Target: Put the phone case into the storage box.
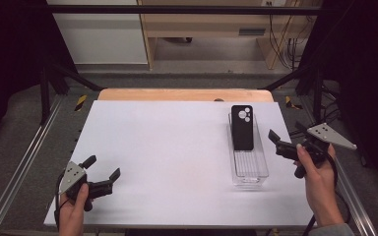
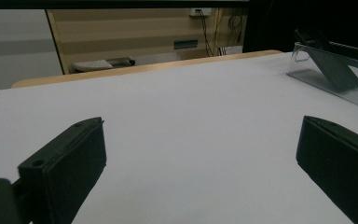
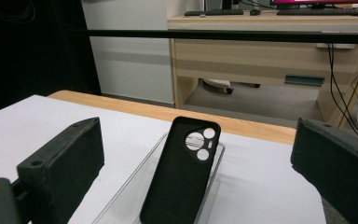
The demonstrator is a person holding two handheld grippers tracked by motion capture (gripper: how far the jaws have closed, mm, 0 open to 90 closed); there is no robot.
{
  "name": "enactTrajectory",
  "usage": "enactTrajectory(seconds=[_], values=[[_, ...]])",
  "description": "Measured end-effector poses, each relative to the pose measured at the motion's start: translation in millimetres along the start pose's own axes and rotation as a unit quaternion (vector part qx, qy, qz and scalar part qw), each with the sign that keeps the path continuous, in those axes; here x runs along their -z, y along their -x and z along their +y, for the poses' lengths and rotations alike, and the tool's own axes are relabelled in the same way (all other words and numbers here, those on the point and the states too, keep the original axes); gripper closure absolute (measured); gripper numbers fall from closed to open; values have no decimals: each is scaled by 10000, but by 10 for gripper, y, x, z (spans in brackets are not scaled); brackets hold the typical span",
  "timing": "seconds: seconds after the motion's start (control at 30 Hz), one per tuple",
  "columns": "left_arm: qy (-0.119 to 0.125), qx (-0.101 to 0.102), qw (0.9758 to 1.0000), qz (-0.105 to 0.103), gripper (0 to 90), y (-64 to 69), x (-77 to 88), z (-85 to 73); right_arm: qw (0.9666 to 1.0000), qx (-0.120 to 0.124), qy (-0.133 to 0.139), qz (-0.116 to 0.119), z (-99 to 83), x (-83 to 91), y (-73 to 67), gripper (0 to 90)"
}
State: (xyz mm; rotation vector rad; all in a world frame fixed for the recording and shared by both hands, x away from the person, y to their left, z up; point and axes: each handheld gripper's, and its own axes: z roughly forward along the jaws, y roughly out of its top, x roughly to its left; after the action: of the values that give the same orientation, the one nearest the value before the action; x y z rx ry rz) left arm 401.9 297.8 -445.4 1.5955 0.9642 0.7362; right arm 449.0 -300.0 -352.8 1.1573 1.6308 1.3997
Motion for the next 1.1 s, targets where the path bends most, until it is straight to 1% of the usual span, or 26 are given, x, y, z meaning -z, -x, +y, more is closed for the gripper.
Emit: enactTrajectory(seconds=[0.1,0.27,0.5,0.67,0.87,1.1], values=[[-10,-13,10000,-21,16,7,5,-3,10000,65,68,-29,-37,25,7,27],[-31,-43,10000,-27,16,15,17,-7,9998,107,146,-46,-89,61,12,26],[-20,-31,10000,-16,17,13,38,-14,9997,76,211,-55,-161,116,40,24],[7,6,10000,-20,17,9,53,-16,9997,102,209,-59,-241,149,49,24],[11,9,10000,-5,17,3,54,-19,9998,17,204,-73,-338,186,72,23],[17,0,10000,-12,17,5,55,-18,9998,-17,178,-87,-431,219,79,22]])
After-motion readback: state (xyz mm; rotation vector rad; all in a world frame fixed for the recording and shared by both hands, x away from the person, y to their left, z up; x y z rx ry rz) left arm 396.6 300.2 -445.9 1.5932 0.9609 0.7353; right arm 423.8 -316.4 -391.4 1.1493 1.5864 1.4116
